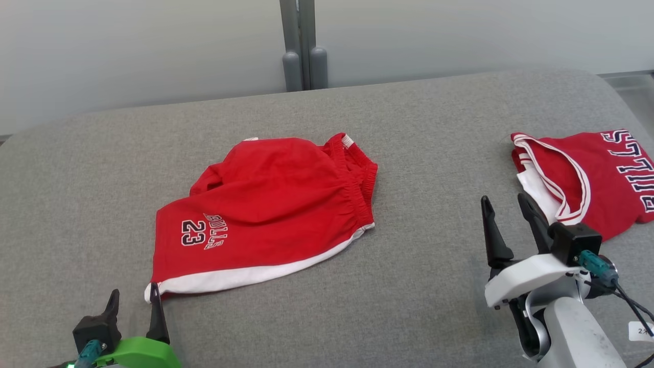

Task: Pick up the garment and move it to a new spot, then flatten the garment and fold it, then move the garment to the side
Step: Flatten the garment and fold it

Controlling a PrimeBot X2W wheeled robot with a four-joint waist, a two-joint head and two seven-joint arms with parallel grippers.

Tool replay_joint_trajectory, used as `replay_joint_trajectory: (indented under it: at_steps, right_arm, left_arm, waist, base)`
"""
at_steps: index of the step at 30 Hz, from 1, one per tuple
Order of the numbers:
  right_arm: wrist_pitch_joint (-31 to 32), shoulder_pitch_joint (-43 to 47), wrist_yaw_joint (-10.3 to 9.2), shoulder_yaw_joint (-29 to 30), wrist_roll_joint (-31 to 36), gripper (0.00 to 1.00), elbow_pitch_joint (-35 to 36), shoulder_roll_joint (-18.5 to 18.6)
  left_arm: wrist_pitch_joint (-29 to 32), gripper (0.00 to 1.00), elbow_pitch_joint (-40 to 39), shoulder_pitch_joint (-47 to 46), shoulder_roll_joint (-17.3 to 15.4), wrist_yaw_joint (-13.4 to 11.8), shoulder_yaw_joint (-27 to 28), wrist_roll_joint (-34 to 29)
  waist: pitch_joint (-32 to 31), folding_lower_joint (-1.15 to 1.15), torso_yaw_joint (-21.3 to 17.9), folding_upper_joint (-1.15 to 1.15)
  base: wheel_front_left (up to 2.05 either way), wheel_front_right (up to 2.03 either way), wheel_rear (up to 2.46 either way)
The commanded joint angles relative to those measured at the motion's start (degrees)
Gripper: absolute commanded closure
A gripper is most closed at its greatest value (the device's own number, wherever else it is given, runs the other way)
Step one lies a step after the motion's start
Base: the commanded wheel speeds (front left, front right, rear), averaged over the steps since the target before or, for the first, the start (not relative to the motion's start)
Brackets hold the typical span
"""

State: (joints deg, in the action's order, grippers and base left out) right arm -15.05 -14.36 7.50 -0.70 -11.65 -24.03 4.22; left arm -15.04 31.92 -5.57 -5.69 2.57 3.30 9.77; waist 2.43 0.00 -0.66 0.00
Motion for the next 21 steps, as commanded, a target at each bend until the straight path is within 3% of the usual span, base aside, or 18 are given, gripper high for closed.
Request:
replay_joint_trajectory:
  at_steps: [1,21]
  right_arm:
    - [-0.2,1.6,-0.03,-0.5,0.6,0.00,0.8,-0.2]
    - [-0.2,8.8,-0.04,-4.2,5.0,0.00,2.3,-1.1]
  left_arm:
    - [-0.1,0.00,-1.7,1.1,0.5,-0.4,1.0,-1.1]
    - [-0.1,0.00,-7.3,6.5,2.7,0.4,2.5,-5.5]
  waist:
    - [-1.5,0.00,-1.3,0.00]
    - [-5.2,0.00,-0.1,0.00]
  base:
    - [0.00,0.00,0.00]
    - [0.00,0.00,0.00]
